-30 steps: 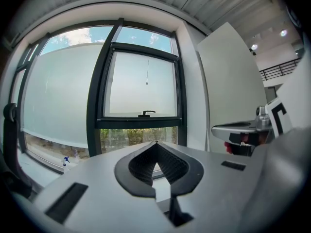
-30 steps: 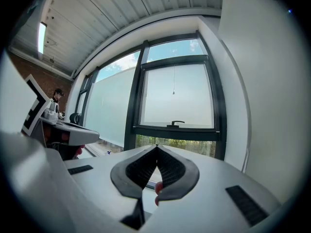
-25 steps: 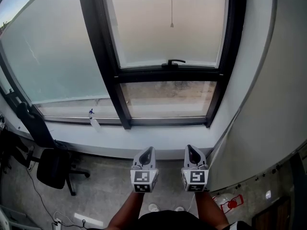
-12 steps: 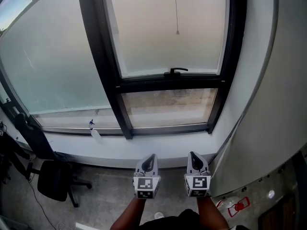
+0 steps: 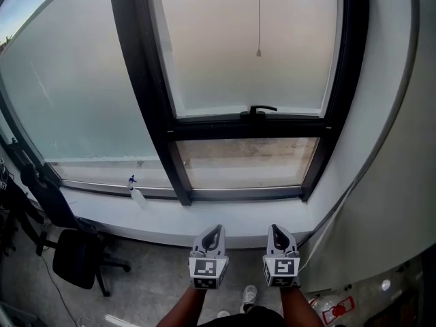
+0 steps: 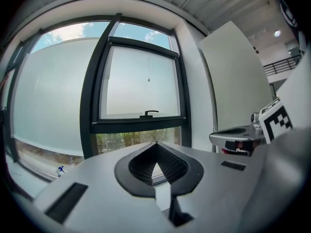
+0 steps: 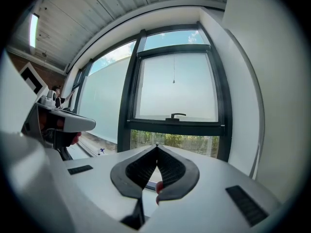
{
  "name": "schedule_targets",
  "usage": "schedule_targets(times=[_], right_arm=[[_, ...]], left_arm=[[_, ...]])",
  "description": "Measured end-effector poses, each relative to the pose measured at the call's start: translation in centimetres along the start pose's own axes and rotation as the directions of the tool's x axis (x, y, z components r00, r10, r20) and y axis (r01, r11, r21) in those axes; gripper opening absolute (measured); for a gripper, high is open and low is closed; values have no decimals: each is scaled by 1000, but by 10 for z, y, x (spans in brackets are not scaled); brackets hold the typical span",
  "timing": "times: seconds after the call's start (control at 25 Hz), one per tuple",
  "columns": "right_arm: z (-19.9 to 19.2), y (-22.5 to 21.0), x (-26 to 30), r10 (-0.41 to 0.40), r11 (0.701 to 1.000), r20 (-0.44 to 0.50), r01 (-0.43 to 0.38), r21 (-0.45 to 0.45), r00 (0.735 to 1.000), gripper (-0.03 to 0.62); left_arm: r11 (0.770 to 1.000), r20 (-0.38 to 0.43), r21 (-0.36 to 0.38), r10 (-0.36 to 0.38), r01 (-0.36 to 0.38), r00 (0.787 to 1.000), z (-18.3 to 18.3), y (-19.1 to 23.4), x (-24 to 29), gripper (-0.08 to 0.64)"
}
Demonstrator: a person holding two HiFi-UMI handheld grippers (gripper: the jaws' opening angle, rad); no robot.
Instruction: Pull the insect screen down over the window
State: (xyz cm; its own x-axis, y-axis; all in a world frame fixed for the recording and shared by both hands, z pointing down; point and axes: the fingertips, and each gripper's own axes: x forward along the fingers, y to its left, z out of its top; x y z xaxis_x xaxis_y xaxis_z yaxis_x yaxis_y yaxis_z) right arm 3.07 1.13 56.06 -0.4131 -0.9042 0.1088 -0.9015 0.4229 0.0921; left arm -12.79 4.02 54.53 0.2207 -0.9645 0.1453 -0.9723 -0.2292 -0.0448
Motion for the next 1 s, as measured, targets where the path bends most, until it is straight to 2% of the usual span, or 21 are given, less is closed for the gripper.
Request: schedule_targets(times=[0.16,0.48,0.68,0.88,1.0], right_arm=[[11,-14,38,25,1000,20,-25,1,999,5],[27,-52,94,45,999,52,-46,8,998,5],[33,-69,117,68,998,61,-68,3,996,5],[33,-80,129,73,997,59,-73,5,996,5],[34,-83,137,75,997,68,-76,14,995,5]], left_arm=[[999,-10,23,30,-29,1000,10,10,31,3],[998,-2,23,62,-62,998,35,13,90,3],[996,-17,32,88,-87,996,30,14,119,3],[997,-13,-17,72,-72,997,33,9,138,3],[997,-23,-20,78,-78,997,40,13,147,3]])
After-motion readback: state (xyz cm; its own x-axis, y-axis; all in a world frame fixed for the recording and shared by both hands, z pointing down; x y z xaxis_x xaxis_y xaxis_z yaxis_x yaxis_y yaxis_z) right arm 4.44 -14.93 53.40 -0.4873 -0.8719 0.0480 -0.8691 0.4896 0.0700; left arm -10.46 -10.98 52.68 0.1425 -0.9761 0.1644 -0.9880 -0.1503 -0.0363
